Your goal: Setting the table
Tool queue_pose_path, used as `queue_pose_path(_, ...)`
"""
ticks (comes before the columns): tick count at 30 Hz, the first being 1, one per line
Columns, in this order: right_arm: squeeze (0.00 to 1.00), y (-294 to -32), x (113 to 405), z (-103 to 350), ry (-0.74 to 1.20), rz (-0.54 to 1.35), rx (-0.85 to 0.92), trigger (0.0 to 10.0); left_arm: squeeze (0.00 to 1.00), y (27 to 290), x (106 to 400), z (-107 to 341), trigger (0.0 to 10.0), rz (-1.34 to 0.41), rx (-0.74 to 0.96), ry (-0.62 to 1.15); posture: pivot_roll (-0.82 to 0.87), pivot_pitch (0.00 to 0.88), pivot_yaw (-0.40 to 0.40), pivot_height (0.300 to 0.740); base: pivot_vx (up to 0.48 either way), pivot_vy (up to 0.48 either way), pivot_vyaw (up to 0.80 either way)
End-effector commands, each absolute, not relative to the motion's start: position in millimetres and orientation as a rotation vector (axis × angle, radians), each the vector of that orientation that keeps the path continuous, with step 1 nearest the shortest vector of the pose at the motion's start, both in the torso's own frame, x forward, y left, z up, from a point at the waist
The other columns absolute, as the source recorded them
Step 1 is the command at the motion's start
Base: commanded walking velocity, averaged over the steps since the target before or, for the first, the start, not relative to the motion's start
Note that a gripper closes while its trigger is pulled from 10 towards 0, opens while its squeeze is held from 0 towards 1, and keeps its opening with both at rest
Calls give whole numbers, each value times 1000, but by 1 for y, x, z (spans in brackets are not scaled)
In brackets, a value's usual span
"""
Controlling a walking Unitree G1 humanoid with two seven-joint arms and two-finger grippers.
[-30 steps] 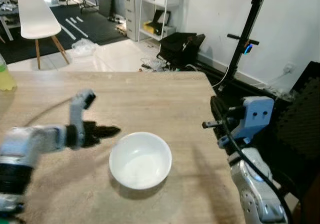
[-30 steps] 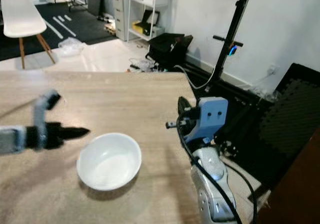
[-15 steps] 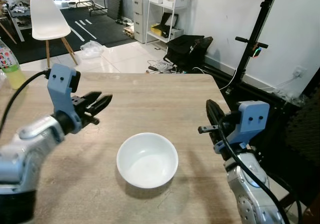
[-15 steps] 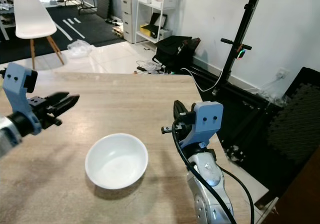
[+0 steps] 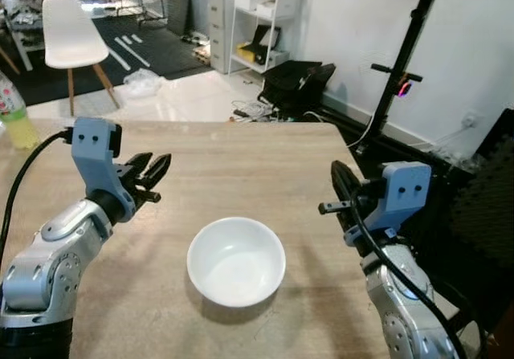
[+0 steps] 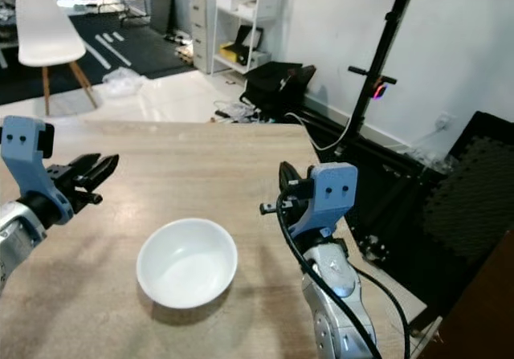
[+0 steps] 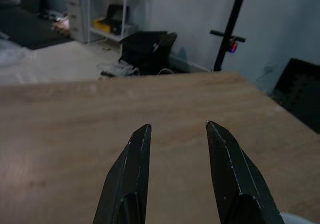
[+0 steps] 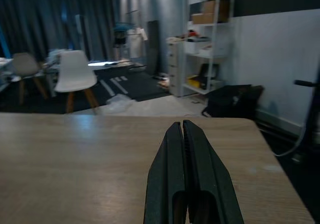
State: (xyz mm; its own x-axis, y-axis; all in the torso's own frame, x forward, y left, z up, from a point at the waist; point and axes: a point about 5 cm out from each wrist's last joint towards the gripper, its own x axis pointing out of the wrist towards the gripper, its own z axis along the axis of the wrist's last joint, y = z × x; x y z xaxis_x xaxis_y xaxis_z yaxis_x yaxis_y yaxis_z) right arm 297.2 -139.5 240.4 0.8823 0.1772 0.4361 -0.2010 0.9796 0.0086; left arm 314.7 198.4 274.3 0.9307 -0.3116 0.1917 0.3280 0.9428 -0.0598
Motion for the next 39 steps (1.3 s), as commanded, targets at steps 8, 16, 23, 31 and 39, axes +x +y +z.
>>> queue_pose_path(8,0,-139,297,237,-435,192,56,10000,0,197,316,272,10000,-304,-78,-179,58,42,8,740,0,172,0)
queue_pose_path(16,0,-139,297,236,-433,190,58,10000,0,188,317,270,10000,-320,-81,-172,58,48,8,740,0,0,0)
queue_pose_path(23,0,-138,297,235,-431,187,58,10000,0,185,319,270,10000,-316,-73,-173,57,49,10,740,0,0,0)
queue_pose_path(31,0,-140,297,234,-429,172,60,10000,0,179,321,271,10000,-318,-75,-179,53,51,13,740,0,0,0)
queue_pose_path(39,0,-141,297,234,-428,168,56,10000,0,177,321,271,10000,-321,-75,-182,52,51,12,740,0,0,0)
